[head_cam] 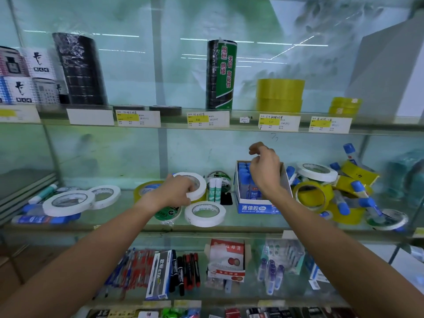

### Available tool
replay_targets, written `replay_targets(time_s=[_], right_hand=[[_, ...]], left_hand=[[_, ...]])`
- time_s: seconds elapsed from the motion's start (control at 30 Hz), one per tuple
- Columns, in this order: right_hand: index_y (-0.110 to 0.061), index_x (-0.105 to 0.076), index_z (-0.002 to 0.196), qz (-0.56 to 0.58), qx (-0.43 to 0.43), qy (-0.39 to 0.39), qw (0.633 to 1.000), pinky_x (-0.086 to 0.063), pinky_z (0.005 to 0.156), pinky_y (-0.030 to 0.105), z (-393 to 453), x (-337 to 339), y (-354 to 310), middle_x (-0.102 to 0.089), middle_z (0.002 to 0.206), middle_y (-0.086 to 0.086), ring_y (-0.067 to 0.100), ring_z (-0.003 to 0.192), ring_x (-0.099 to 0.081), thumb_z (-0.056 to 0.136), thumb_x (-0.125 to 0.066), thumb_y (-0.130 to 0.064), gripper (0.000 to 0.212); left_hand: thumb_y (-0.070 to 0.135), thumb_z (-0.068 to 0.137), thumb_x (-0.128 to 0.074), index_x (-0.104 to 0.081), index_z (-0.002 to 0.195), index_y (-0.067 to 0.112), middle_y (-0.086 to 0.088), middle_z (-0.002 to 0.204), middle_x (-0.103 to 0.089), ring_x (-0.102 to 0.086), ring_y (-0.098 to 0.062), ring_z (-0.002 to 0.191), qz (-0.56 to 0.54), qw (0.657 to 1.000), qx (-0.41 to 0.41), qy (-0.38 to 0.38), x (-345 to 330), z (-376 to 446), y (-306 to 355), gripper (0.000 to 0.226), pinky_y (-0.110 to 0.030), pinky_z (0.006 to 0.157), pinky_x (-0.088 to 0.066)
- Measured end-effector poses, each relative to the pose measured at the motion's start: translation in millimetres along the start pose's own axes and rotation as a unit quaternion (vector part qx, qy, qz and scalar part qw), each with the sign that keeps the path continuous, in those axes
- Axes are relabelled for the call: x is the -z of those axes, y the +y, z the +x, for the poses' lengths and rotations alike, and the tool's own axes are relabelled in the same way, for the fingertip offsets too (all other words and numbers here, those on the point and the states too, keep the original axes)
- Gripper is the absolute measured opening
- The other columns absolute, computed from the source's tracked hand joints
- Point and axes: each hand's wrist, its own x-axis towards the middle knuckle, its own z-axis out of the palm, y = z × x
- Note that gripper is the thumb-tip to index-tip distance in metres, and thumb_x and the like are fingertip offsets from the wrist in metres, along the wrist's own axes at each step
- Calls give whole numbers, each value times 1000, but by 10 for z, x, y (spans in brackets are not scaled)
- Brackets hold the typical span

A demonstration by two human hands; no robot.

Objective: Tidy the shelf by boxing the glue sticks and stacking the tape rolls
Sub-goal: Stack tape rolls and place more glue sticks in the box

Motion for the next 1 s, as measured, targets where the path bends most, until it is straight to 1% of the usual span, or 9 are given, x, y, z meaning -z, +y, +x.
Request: replay_targets(time_s=[0.13,0.23,0.33,0.43,0.53,0.63,0.77,0.87,1.0], right_hand=[[-11,-64,105,33,54,-43,997,-52,81,39,-53,-192,-179,-68,103,4,23,99,-59,81,-43,9,37],[-22,-55,120,45,68,-186,979,-51,87,38,-69,-391,-308,-62,113,4,17,99,-55,78,-50,4,50],[-32,-42,136,44,72,-328,941,-47,96,37,-87,-565,-441,-51,129,13,25,116,-52,77,-60,-4,68],[-33,-45,137,52,96,-392,913,-43,101,36,-96,-738,-554,-48,137,9,25,123,-49,78,-73,-17,67],[-31,-57,124,87,117,-394,907,-45,100,41,-116,-880,-664,-55,130,1,18,119,-50,78,-76,-22,51],[-21,-64,116,106,146,-390,903,-47,96,38,-142,-996,-842,-61,122,-2,16,111,-54,80,-76,-19,39],[-18,-66,111,99,167,-379,905,-47,94,41,-156,-1207,-1062,-64,117,2,18,106,-56,80,-76,-21,33],[-18,-67,107,108,179,-365,907,-46,94,39,-194,-1359,-1209,-65,110,0,17,103,-55,78,-76,-22,31],[-18,-68,107,108,168,-355,913,-46,92,37,-226,-1527,-1431,-65,111,1,19,102,-55,79,-75,-26,30]], left_hand=[[25,73,-62,-62,91,29,8,87,-66,-57,-15,87,-27,998,-3,52,199,-77,-44,18,-34,84,-29],[20,74,-59,-64,90,27,10,80,-62,-55,-15,81,-52,993,-6,109,302,-161,-115,19,-37,88,-33],[11,72,-57,-63,85,23,10,76,-61,-54,-16,75,-96,984,-25,147,360,-251,-229,19,-35,85,-33],[5,71,-53,-64,87,20,7,80,-63,-56,-18,79,-105,978,-39,176,383,-342,-395,25,-31,86,-31],[-2,67,-48,-61,82,21,8,77,-60,-52,-18,78,-120,976,-37,178,425,-444,-516,31,-29,91,-31],[-2,64,-53,-56,76,24,11,69,-53,-47,-17,75,-125,976,-19,177,452,-541,-661,29,-27,81,-32],[16,61,-48,-63,85,15,-1,85,-64,-53,-24,85,-149,971,-6,185,440,-673,-922,29,-36,79,-44],[1,63,-43,-66,87,9,-8,99,-69,-61,-31,96,-149,964,-29,219,435,-739,-1103,34,-37,88,-47],[-15,68,-48,-68,105,8,-11,126,-61,-52,-23,123,-160,953,-19,256,400,-805,-1405,47,-16,106,-31]])
